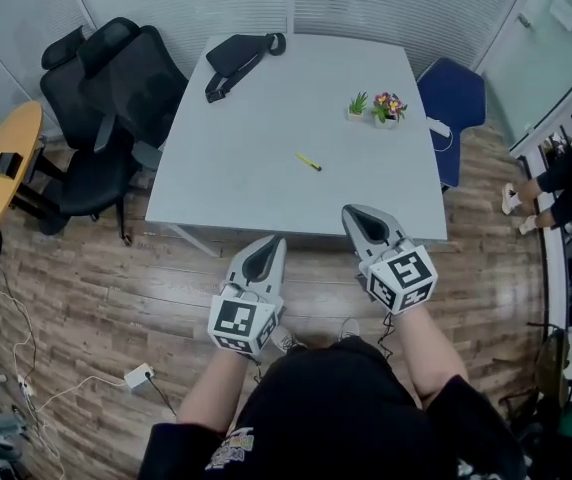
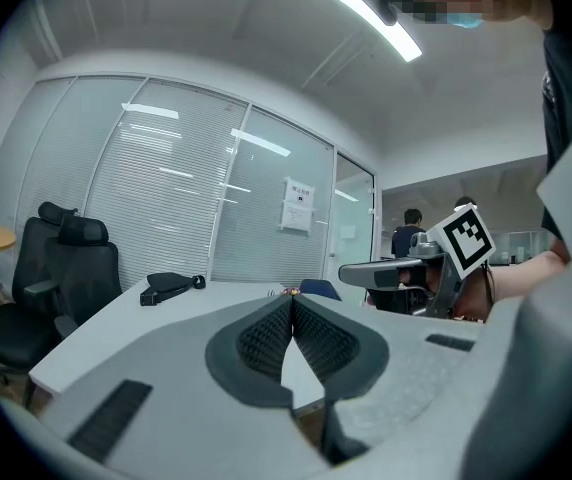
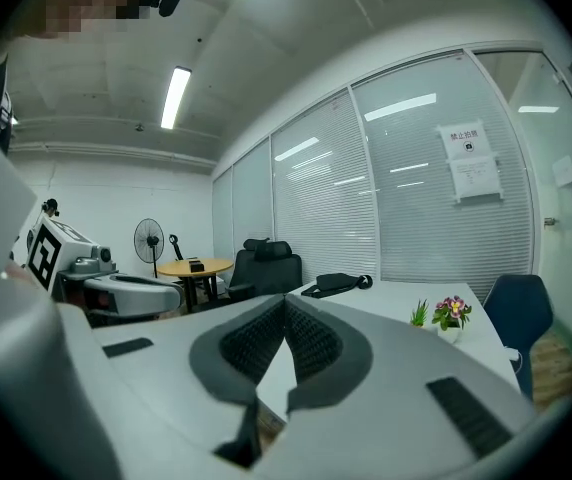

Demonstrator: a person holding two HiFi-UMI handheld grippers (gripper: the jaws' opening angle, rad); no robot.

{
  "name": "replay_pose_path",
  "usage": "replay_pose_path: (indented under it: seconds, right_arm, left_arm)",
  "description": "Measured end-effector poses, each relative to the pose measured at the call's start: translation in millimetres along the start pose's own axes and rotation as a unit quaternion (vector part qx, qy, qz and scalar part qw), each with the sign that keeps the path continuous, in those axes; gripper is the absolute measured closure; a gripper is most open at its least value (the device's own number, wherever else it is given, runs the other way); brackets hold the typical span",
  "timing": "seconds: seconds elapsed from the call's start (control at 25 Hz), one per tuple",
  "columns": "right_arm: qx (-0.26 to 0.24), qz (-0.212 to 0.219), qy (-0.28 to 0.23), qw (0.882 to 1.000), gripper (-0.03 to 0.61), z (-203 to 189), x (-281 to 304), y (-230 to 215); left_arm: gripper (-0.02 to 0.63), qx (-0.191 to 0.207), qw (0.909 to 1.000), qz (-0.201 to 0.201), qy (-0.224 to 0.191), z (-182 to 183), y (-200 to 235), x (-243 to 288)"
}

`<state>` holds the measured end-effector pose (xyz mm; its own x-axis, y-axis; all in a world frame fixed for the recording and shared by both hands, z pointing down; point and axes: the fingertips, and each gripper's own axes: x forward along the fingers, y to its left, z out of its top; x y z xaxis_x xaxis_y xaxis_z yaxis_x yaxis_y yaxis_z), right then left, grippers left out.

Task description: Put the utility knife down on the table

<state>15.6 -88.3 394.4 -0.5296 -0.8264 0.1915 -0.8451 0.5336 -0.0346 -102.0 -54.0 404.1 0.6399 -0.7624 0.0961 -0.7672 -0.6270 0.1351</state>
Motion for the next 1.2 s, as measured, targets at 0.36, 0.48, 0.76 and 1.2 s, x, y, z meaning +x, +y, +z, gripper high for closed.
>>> replay_pose_path:
  seconds: [0.36, 0.48, 0.76, 1.2]
  right_arm:
    - [0.016, 0.019, -0.013, 1.000, 0.575, -1, -54, -20]
    - [0.026, 0.030, -0.019, 0.999, 0.575, -5, -74, -28]
    - [0.037, 0.053, -0.027, 0.998, 0.575, -15, -107, -33]
    - [0.029, 0.075, -0.028, 0.996, 0.575, -19, -134, -23]
  left_arm:
    - [0.609, 0.006, 0.9999, 0.014, 0.002, 1, -58, 6]
    - [0.607, 0.013, 0.9997, 0.019, 0.010, -3, -84, 8]
    - [0.607, 0.020, 0.9990, 0.034, 0.020, -10, -126, 3]
    - [0.607, 0.020, 0.9983, 0.054, 0.005, -9, -153, -12]
